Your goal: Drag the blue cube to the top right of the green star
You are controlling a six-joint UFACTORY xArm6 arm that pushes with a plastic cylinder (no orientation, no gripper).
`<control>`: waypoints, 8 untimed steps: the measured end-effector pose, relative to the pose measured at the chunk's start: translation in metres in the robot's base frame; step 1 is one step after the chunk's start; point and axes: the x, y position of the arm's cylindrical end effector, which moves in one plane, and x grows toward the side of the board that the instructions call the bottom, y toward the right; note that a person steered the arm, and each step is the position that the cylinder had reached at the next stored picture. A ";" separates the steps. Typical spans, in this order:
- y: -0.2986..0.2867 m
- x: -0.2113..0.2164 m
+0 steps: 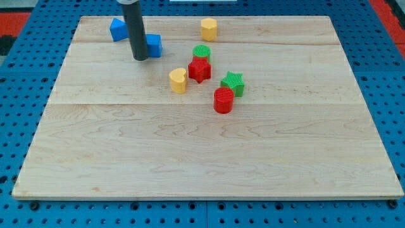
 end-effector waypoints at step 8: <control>0.131 -0.039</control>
